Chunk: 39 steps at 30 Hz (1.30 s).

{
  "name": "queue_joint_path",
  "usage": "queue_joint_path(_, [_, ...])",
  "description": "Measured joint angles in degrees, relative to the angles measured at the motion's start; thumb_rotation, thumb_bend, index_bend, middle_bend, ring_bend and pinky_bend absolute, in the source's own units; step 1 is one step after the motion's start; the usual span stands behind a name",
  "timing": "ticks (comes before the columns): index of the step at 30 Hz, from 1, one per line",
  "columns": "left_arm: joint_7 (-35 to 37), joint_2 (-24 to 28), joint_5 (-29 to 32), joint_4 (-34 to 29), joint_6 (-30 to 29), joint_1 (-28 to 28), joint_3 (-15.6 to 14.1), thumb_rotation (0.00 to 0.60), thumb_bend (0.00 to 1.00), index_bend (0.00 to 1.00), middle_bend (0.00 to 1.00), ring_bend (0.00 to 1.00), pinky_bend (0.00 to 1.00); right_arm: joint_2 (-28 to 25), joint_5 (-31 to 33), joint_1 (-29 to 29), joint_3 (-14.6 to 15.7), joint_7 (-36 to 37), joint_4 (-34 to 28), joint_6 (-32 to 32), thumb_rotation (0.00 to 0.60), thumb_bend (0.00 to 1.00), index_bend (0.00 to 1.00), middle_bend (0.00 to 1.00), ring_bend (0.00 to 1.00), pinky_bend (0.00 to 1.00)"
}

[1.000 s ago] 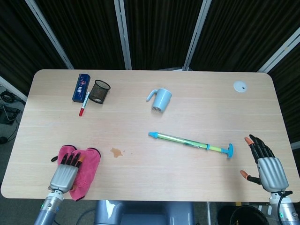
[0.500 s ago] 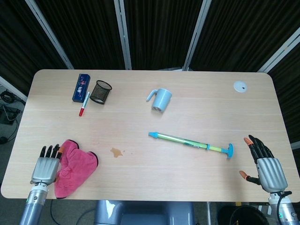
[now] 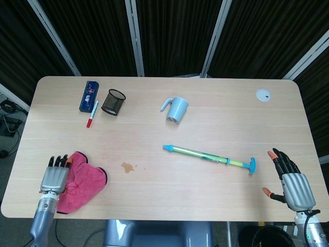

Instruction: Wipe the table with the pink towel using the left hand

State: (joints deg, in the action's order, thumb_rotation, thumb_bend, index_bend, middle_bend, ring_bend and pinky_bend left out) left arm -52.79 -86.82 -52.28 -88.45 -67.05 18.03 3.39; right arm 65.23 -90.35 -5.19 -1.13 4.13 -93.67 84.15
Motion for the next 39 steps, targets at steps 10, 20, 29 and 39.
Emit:
queue_joint_path(10, [2.61,-2.86,-2.65,3.12,-1.24,1.33,-0.14,0.6,0.24,0.61,0.47,0.39,0.43,0.0,0.02,0.05,-0.01,0.12,0.04,0.09,0.6,0.09,0.0,0.0,0.0,0.17])
queue_joint_path(20, [9.07,-5.29,-8.65,6.98,-2.61,2.12,-0.2,0.6,0.33,0.75,0.58,0.5,0.51,-0.06,0.11,0.09,0.01,0.07,-0.11,0.07,0.6,0.09,0.0,0.0,0.0,0.17])
queue_joint_path(29, [10.46,-7.82,-11.47,7.97,-2.0,6.28,3.01,0.6,0.34,0.75,0.58,0.5,0.51,-0.2,0.38,0.11,-0.11,0.76,-0.17,0.03,0.6,0.09,0.0,0.0,0.0,0.17])
queue_joint_path(39, [7.37,-13.06,-12.24,8.4,0.38,13.93,7.9,0.6,0.47,0.74,0.57,0.5,0.51,-0.22,0.93,0.08,-0.24,1.77,-0.41,-0.28,0.6,0.09,0.0,0.0,0.0,0.17])
